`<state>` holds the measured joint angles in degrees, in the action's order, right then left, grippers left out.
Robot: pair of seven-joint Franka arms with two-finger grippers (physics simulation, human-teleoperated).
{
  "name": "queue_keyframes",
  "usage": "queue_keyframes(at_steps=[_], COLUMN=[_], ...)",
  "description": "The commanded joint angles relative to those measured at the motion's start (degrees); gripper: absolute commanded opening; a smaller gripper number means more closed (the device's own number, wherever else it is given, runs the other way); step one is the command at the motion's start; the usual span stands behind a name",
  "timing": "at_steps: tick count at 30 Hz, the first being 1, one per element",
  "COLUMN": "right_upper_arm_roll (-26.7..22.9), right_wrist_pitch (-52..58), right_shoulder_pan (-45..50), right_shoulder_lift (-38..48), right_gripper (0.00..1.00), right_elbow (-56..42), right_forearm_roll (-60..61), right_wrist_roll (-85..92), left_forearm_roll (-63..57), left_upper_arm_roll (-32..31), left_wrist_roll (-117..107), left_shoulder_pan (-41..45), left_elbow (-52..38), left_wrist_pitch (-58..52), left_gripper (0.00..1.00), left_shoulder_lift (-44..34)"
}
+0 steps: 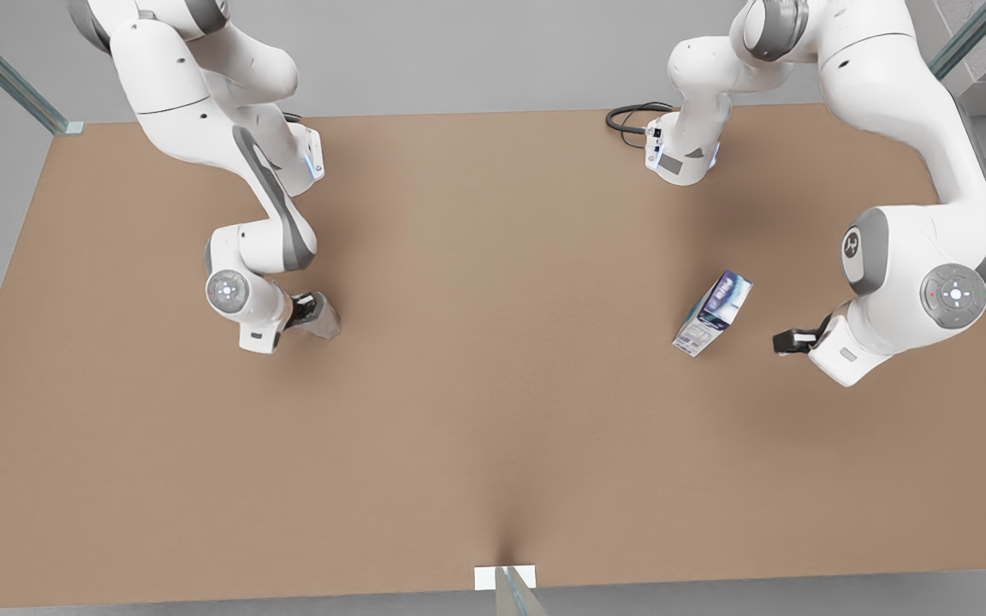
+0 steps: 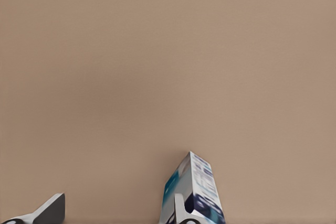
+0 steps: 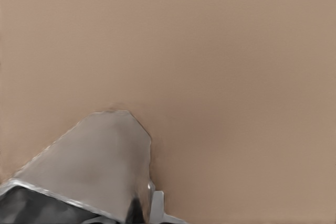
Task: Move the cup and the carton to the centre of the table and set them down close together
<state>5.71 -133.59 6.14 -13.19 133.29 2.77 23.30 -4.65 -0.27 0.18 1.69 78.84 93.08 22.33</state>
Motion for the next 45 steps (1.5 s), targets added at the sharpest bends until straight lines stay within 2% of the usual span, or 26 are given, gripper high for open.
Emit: queue_keyframes(at_steps=[1,8,10,13,15,18,20,21,24,26,28,30,33,34,38,39,41,42,43,45], right_upper_arm_roll=[0.0,-0.1,0.0,0.2,0.1,0.0,-0.6,-5.0,-7.4,-12.2,-14.5,-16.7,-17.4,-18.4,-18.9,-18.9,-18.9,-19.0,-19.1,-18.9], right_wrist_pitch=[0.0,0.5,4.7,5.8,10.6,16.8,17.4,18.0,20.7,19.8,17.7,15.2,13.4,14.1,13.4,13.3,13.1,13.1,13.3,13.4], right_shoulder_pan=[-0.1,0.7,0.8,6.3,10.6,17.8,21.8,28.7,36.1,39.6,40.2,40.2,40.6,41.4,42.3,42.6,42.6,42.6,42.6,42.6], right_shoulder_lift=[0.0,0.0,2.3,3.4,1.8,-4.9,-10.8,-18.5,-31.2,-36.1,-41.0,-43.1,-44.6,-44.6,-44.6,-44.6,-44.6,-44.6,-44.4,-40.2], right_gripper=[0.21,0.21,0.21,0.21,0.21,0.21,0.21,0.21,0.21,0.21,0.21,0.21,0.21,0.53,0.84,0.89,0.89,0.89,1.0,1.0], right_elbow=[0.0,-1.3,-3.7,-6.9,-12.8,-25.7,-34.3,-44.9,-63.5,-70.1,-75.3,-76.0,-75.6,-75.5,-75.5,-75.5,-75.5,-75.5,-75.5,-72.6], right_forearm_roll=[0.0,0.0,0.0,0.0,0.0,0.1,4.5,6.1,7.5,7.5,7.5,7.5,7.4,7.4,7.5,7.5,7.5,7.5,7.5,7.5], right_wrist_roll=[0.0,-0.1,-2.4,-11.3,-18.5,-28.8,-30.9,-32.4,-39.1,-41.8,-42.4,-42.9,-42.9,-42.9,-43.0,-43.8,-43.8,-43.7,-43.7,-43.3], left_forearm_roll=[0.0,0.0,-0.1,-0.1,-0.1,-0.1,-0.1,-0.1,-0.1,0.0,0.0,0.0,0.0,0.0,-0.1,0.0,0.0,-0.2,-0.3,-0.4], left_upper_arm_roll=[0.0,0.0,0.0,0.0,0.0,0.0,0.0,0.0,0.0,0.0,0.0,0.0,0.0,0.0,0.0,0.0,0.0,-0.1,0.0,-0.3], left_wrist_roll=[0.0,0.1,0.1,0.1,0.1,0.1,0.1,0.2,0.1,0.1,0.1,0.1,0.1,0.1,0.1,0.1,0.6,6.7,17.8,37.1], left_shoulder_pan=[0.0,0.1,0.1,0.0,0.0,0.0,0.0,0.0,0.0,0.0,0.0,0.0,0.0,0.0,0.0,0.0,0.0,0.1,0.2,0.6], left_elbow=[0.0,-0.9,-1.9,-2.0,-1.9,-1.9,-2.0,-1.9,-2.0,-2.0,-2.0,-1.9,-2.0,-2.0,-2.0,-2.0,-2.0,-1.9,-1.8,-0.4], left_wrist_pitch=[0.0,-0.2,-0.3,-0.3,-0.3,-0.3,-0.2,-0.2,-0.2,-0.2,-0.2,-0.2,-0.2,-0.2,-0.2,-0.2,-0.2,-0.4,-0.8,-0.7], left_gripper=[1.0,1.0,1.0,1.0,1.0,1.0,1.0,1.0,1.0,1.0,1.0,1.0,1.0,1.0,1.0,1.0,1.0,1.0,1.0,1.0], left_shoulder_lift=[0.0,-0.1,-0.1,-0.1,-0.1,0.0,0.1,0.2,0.5,0.5,0.5,0.5,0.6,0.6,0.5,0.5,0.4,0.3,0.0,0.2])
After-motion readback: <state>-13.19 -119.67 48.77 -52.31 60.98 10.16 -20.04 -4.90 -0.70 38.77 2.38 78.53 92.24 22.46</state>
